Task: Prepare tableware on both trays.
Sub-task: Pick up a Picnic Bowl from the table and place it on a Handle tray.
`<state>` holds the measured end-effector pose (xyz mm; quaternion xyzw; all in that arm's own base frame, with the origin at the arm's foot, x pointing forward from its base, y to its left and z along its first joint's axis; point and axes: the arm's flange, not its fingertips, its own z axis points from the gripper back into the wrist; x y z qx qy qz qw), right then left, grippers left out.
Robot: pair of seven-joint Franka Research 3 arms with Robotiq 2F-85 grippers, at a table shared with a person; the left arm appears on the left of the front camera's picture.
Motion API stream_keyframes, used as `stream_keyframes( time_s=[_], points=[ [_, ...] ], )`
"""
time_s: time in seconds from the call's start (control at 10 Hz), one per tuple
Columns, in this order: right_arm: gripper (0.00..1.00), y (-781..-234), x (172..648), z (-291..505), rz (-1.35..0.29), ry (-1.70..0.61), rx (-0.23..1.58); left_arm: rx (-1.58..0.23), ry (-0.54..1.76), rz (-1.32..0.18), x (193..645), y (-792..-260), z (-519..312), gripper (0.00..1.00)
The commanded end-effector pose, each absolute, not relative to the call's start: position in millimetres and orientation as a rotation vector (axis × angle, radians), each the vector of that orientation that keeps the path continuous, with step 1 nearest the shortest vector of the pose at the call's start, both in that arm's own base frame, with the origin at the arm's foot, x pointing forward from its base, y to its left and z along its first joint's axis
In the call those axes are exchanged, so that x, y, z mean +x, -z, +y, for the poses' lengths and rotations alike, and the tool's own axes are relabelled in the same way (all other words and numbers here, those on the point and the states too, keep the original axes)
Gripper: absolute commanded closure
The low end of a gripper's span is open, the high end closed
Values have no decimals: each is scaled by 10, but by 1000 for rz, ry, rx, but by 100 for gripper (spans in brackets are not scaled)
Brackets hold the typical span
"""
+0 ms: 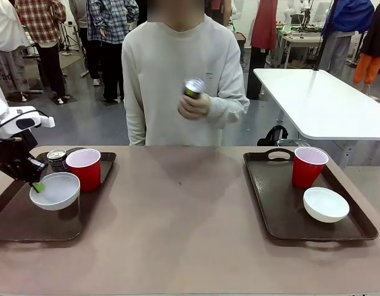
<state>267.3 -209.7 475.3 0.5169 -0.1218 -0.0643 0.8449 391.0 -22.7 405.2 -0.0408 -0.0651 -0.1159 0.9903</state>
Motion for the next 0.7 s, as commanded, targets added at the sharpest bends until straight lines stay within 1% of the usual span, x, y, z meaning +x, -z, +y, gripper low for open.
stream_keyframes(
  time_s=[0.0, 0.1, 0.3, 0.6],
  points=[
    [0, -4750, 2641, -2104, -251, 121, 1086, 16, 243, -113, 3851, -3862, -214, 100],
    [0, -4750, 2641, -2104, -251, 121, 1086, 59, 241, -96, 3845, -3738, -236, 100],
    [0, -4750, 2641, -2104, -251, 121, 1086, 75, 248, -67, 3849, -3534, -279, 100],
    [0, -4750, 2641, -2104, -251, 121, 1086, 102, 254, -38, 3842, -3439, -350, 100]
  ],
)
